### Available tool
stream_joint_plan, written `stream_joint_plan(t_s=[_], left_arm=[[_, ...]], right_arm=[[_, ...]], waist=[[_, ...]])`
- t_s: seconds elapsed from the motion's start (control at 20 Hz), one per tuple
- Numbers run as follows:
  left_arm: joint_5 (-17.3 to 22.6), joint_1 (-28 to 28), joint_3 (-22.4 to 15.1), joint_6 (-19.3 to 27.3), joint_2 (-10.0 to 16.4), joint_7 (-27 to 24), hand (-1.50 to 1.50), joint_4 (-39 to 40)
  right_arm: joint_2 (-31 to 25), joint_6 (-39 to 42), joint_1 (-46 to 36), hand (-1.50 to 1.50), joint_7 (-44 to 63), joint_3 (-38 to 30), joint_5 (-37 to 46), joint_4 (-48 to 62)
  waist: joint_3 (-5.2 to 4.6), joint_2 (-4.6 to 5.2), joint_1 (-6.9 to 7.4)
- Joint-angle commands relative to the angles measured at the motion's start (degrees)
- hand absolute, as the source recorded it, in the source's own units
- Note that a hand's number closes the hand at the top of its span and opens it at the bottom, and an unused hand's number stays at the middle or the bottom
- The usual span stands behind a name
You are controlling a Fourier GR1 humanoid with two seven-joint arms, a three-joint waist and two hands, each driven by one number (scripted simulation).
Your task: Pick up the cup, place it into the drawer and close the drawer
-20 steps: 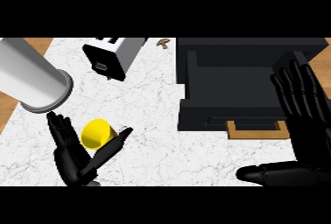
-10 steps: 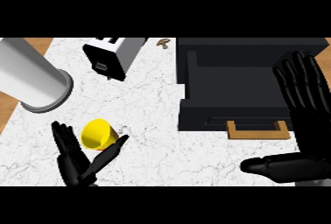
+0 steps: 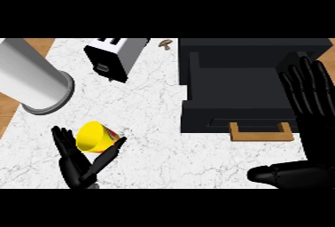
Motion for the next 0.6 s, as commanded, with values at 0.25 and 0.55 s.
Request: stream_joint_plan(t_s=[0.25, 0.55], left_arm=[[2.89, 1.52, 3.2, -4.44, -0.44, -3.79, -1.5, 5.56], [4.04, -3.49, 6.7, -7.36, 0.61, -5.2, -1.5, 13.39]], right_arm=[[-0.22, 1.89, 3.61, -1.5, -0.36, 1.37, 0.17, -2.26], [0.07, 1.56, 1.12, -1.5, -1.54, 0.08, -0.19, 1.18]], waist=[[-0.27, 0.16, -0.11], [-0.27, 0.23, -0.11]])
